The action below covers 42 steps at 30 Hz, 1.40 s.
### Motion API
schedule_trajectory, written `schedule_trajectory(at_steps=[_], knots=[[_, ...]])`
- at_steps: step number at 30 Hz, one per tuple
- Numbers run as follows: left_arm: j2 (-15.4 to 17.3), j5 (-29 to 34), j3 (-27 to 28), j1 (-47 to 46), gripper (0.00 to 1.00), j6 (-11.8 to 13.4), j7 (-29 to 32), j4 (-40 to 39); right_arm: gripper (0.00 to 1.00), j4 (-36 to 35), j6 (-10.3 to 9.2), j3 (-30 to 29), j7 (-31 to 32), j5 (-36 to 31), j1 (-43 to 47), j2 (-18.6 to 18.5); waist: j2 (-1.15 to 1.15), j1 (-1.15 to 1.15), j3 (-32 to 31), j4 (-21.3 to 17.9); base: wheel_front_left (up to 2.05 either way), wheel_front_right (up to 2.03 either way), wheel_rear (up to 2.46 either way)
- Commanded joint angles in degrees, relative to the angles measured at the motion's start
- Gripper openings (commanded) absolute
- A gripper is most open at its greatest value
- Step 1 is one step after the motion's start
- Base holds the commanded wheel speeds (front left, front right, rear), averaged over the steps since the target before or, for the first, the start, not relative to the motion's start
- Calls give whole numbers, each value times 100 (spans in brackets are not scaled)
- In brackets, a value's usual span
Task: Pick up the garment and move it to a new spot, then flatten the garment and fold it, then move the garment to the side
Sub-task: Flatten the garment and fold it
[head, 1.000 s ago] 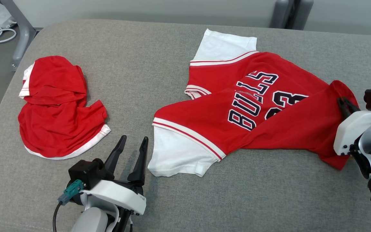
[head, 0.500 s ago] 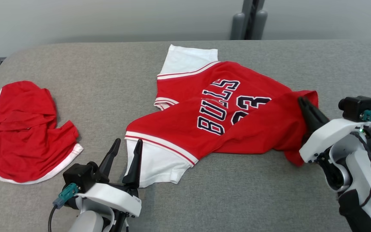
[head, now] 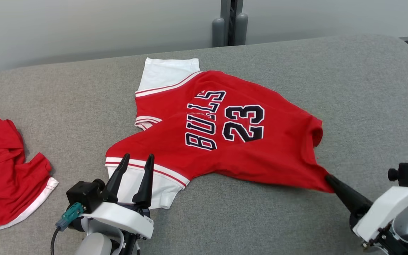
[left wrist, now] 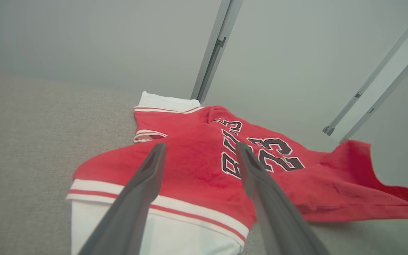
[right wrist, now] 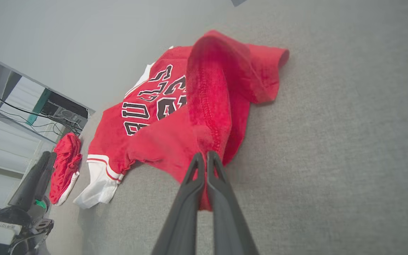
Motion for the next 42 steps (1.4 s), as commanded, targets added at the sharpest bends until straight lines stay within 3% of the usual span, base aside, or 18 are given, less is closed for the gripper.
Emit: schedule_trajectory(at_steps=[1,10,11,12,13,21,28,42], knots=[[25,-31,23,-29,100,-19,-1,-1,0,-40,0,-33,73,34,65,-30,0,0,-11,-8,0,0,0],[24,-13,38,67,100,-34,-1,44,0,-43,0,-534,937,123,744,217,0,0,-122,29,0,0,0],[24,-6,39,63,100,-35,-1,47,7,-10,0,-585,928,-10,770,220,0,0,-119,42,0,0,0],[24,1,38,51,100,-37,-1,49,95,28,0,-672,846,-145,767,241,0,0,-110,56,0,0,0],[24,5,37,36,100,-37,-1,50,100,74,0,-752,768,-280,763,291,0,0,-100,72,0,0,0],[24,28,46,152,100,-42,-1,100,100,-15,0,-1211,774,-922,1291,664,0,0,-187,106,0,0,0],[24,60,68,195,100,-48,-1,96,100,-230,0,-1511,763,-1019,1523,1090,0,0,-246,4,0,0,0],[23,85,-66,101,100,-56,-1,104,100,660,0,-1614,214,-952,987,1452,0,0,-144,113,0,0,0]])
